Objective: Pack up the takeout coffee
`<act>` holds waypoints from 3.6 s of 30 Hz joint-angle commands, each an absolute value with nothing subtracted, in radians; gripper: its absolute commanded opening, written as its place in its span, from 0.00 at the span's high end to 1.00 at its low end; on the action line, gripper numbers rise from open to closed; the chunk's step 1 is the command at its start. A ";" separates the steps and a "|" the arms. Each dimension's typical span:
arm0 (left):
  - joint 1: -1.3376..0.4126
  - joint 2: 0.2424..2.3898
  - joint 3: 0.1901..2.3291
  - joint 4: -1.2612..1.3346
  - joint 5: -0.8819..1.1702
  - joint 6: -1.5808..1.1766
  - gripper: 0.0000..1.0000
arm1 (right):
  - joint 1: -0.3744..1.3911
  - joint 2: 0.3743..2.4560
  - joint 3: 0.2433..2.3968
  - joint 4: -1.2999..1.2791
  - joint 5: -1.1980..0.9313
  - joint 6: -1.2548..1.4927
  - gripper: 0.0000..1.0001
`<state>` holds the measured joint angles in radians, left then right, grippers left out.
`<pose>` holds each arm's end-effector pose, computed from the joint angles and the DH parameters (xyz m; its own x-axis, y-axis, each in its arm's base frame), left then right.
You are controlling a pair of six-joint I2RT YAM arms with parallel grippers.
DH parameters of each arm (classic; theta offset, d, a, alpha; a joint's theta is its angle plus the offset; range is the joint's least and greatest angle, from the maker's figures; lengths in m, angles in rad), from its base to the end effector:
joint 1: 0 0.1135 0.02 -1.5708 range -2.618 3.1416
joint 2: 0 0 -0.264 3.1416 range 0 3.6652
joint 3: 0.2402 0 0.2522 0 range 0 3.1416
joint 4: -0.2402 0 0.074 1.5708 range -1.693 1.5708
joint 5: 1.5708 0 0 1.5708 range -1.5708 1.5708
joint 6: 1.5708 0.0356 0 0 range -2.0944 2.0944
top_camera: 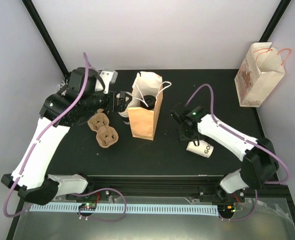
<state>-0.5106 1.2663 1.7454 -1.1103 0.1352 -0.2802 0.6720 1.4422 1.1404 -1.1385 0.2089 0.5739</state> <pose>0.1885 -0.1111 0.4670 -0.6549 0.0528 -0.7538 0.4142 0.8594 -0.2997 0.2018 0.1511 0.2519 -0.9708 -0.0936 -0.2209 -0.0724 0.9921 -0.1020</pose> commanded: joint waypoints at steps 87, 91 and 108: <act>-0.504 0.726 1.086 -0.910 0.283 -0.326 0.01 | 0.626 1.172 1.001 -0.884 0.185 0.644 0.04; -0.503 0.710 1.059 -0.908 0.292 -0.332 0.01 | 0.513 1.143 0.910 -0.870 0.182 0.681 0.00; -0.504 0.686 1.011 -0.894 0.314 -0.358 0.01 | 0.244 1.345 0.882 -0.749 0.165 0.657 0.07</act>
<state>-0.5102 0.6975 1.0180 -0.9176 0.2939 -0.3435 0.2955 1.3109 0.8520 -0.8173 0.1749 0.6754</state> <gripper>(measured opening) 0.988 0.952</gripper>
